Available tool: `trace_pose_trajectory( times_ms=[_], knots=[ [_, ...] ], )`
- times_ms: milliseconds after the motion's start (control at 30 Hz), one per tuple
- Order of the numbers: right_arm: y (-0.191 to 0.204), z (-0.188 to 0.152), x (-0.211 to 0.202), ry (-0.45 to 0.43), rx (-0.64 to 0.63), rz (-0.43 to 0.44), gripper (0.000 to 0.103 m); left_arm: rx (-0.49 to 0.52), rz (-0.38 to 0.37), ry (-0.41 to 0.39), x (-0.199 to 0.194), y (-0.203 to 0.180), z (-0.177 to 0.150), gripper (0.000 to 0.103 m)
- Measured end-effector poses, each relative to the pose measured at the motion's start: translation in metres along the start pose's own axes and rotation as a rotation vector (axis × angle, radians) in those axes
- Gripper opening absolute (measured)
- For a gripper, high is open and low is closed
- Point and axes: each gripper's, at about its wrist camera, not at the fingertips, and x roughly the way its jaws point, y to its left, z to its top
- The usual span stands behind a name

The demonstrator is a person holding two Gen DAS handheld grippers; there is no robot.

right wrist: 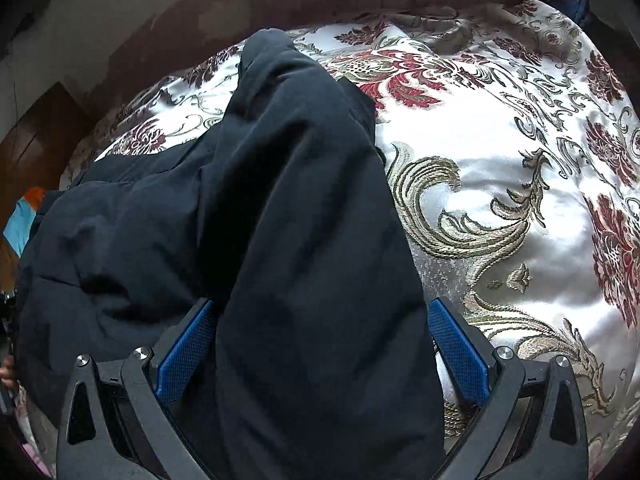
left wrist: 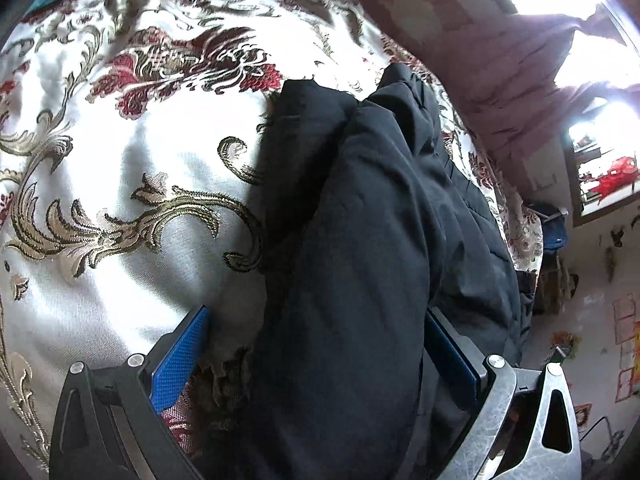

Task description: Fold large clothes

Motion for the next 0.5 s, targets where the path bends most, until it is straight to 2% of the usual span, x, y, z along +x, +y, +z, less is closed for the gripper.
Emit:
trace_pose_trajectory(
  times_ms=[100, 233, 333, 433, 500],
  knots=[
    [-0.004, 0.002, 0.002, 0.038, 0.016, 0.029, 0.102, 0.023, 0.007, -0.001, 0.001, -0.003, 0.0, 0.103],
    [-0.013, 0.027, 0.008, 0.175, 0.039, 0.065, 0.102, 0.012, 0.016, 0.05, 0.004, -0.006, 0.011, 0.103],
    [-0.004, 0.04, 0.013, 0.186, 0.008, 0.101, 0.102, 0.027, 0.012, 0.109, 0.005, -0.006, 0.022, 0.103],
    [0.008, 0.04, 0.029, 0.218, -0.043, 0.097, 0.102, 0.052, -0.004, 0.108, 0.008, -0.011, 0.03, 0.103],
    [0.007, 0.041, 0.036, 0.204, -0.043, 0.09, 0.102, 0.06, -0.004, 0.098, 0.013, -0.015, 0.03, 0.103]
  ],
)
